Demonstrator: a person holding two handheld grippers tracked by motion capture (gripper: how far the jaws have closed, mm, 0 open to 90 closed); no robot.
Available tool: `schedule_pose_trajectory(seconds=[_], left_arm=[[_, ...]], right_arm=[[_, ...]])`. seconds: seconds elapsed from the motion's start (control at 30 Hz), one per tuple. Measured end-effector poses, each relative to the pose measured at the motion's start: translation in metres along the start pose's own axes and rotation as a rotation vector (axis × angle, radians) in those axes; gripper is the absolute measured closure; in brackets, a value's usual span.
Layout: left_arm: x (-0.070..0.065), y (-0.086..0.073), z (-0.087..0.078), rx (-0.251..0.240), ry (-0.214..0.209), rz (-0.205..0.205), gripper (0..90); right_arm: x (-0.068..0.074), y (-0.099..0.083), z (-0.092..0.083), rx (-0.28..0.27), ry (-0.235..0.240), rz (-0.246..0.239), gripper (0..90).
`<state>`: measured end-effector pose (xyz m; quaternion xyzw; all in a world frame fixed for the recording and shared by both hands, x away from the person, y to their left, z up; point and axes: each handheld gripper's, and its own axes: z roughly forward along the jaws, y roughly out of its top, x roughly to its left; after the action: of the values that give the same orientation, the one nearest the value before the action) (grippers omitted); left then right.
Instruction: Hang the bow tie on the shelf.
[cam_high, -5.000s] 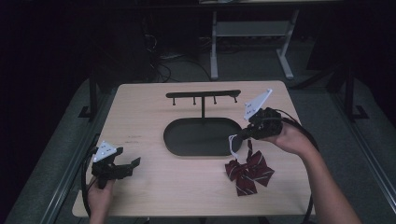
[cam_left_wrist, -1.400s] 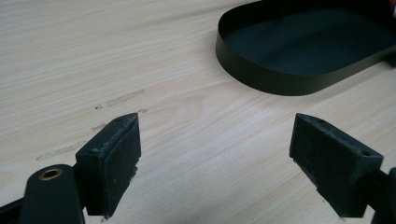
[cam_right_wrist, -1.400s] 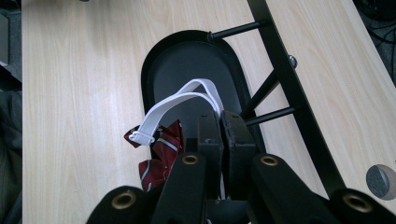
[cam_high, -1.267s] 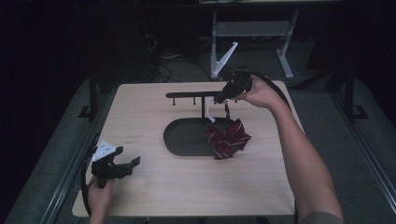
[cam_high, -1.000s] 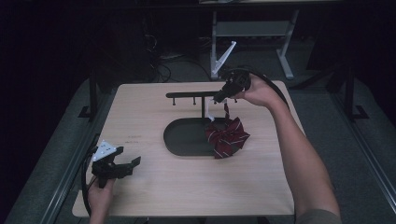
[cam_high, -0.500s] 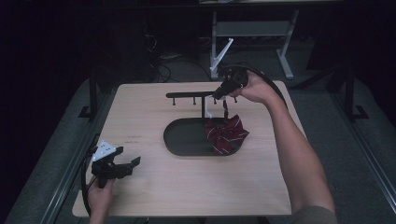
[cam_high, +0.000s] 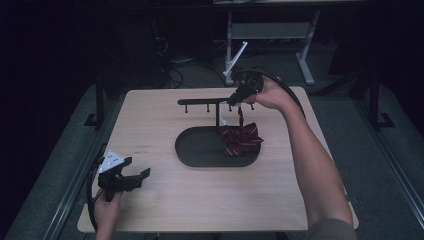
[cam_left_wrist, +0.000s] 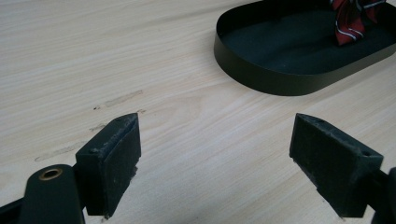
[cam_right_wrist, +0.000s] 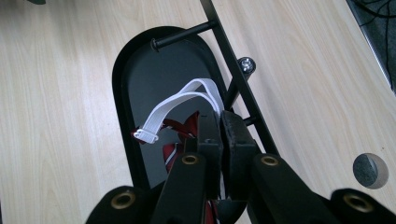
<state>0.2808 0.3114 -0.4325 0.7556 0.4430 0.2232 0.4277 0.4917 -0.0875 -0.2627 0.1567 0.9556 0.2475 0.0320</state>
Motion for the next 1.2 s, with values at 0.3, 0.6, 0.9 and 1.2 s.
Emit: schedule_pose_trajectory(seconds=[0.3, 0.6, 0.9, 1.2], left_arm=[[0.0, 0.0, 0.0, 0.0, -0.001, 0.005, 16.3], [-0.001, 0.0, 0.0, 0.001, -0.003, 0.001, 16.3], [-0.001, 0.0, 0.0, 0.003, -0.004, 0.002, 16.3], [-0.001, 0.0, 0.0, 0.007, -0.004, 0.001, 16.3]], right_arm=[[-0.003, -0.001, -0.001, -0.008, -0.016, 0.018, 86.4], [-0.008, -0.003, -0.001, -0.001, -0.038, 0.044, 85.8], [-0.009, -0.007, 0.002, 0.003, -0.04, 0.053, 84.4], [-0.01, -0.012, 0.002, -0.005, -0.032, 0.066, 81.2]])
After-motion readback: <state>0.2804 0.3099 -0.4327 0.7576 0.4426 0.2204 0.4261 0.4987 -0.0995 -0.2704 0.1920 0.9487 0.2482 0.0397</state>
